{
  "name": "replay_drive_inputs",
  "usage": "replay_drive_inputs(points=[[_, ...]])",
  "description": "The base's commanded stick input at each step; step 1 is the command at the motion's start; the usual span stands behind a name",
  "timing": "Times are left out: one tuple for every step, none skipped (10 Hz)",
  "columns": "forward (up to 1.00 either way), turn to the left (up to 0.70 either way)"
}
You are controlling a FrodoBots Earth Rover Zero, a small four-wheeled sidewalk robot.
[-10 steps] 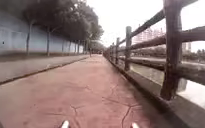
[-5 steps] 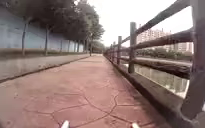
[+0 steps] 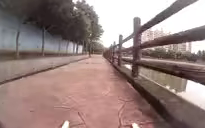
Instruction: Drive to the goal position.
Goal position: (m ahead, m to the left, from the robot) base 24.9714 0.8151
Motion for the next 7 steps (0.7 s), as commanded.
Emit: replay_drive_inputs(points=[[0.70,0.00],[0.70,0.00],[0.70,0.00],[0.70,0.00],[0.70,0.00],[0.70,0.00],[0.70,0.01]])
